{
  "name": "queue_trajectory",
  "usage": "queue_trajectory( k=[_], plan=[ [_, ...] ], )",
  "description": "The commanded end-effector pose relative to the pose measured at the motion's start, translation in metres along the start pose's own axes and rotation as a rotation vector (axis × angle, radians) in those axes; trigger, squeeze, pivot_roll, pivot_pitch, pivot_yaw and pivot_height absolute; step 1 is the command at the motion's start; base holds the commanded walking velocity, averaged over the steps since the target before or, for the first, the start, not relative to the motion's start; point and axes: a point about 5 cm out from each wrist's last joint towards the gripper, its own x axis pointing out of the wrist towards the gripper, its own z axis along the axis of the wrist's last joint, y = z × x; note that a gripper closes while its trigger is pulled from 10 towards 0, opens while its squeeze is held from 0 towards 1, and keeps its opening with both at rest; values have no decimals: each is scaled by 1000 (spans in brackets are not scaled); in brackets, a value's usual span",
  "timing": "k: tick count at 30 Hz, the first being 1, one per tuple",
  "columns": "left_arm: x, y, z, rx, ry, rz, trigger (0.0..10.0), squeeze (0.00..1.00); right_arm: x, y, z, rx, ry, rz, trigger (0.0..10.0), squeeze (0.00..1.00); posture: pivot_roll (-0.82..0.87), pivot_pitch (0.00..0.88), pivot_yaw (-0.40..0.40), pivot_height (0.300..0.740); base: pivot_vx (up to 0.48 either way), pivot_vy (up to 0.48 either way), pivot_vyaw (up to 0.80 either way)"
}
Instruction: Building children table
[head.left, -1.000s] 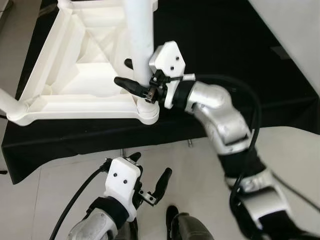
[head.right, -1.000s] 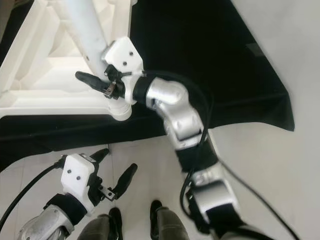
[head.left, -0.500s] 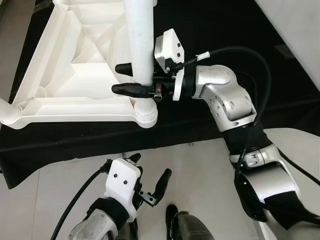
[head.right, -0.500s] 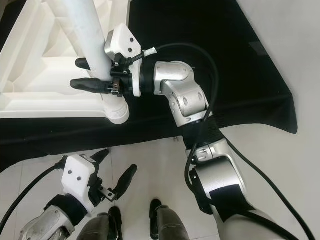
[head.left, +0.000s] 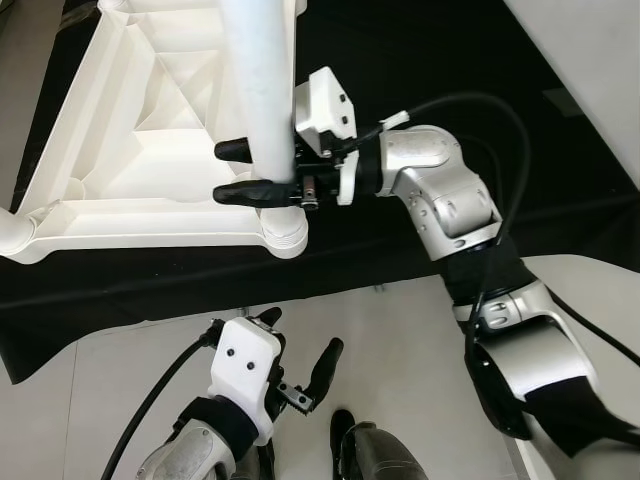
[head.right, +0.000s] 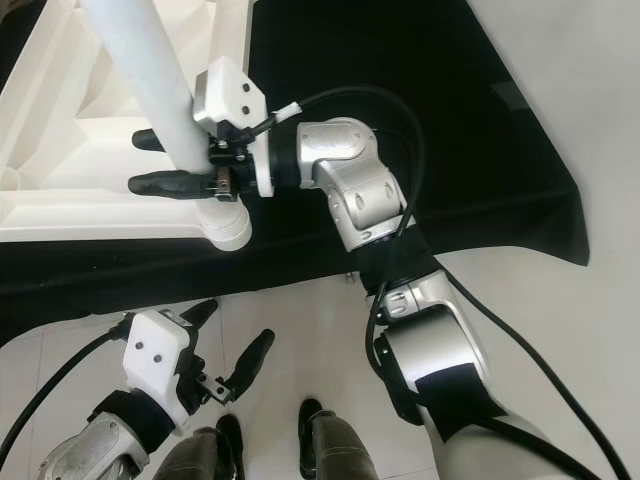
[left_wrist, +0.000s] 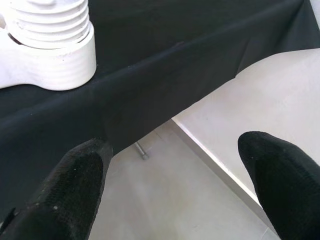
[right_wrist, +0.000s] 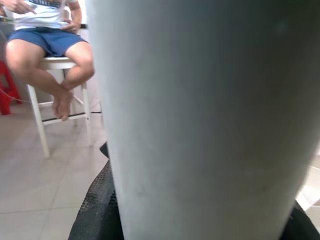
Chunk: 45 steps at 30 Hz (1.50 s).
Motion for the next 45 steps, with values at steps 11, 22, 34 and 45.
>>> queue_trajectory(
  k=[11, 22, 34, 45],
  plan=[
    [-2, -1, -4, -18, 20, -4, 10000, 0, -9, 1, -73, 384, 262, -282, 10000, 0, 1, 362, -18, 740, 0, 0, 0],
    [-2, -2, -5, -14, 20, -3, 10000, 0, -13, 7, -80, 429, 221, -498, 10000, 0, 0, 355, -24, 740, 0, 0, 0],
    [-1, 9, 0, 4, -10, 52, 10000, 0, -16, 17, -70, 479, 20, -632, 10000, 0, -2, 327, -17, 740, 0, 0, 0],
    [18, 47, 47, 70, -209, 145, 10000, 0, -42, 2, -21, 388, -271, -568, 10000, 0, -12, 253, -5, 740, 0, 0, 0]
  ],
)
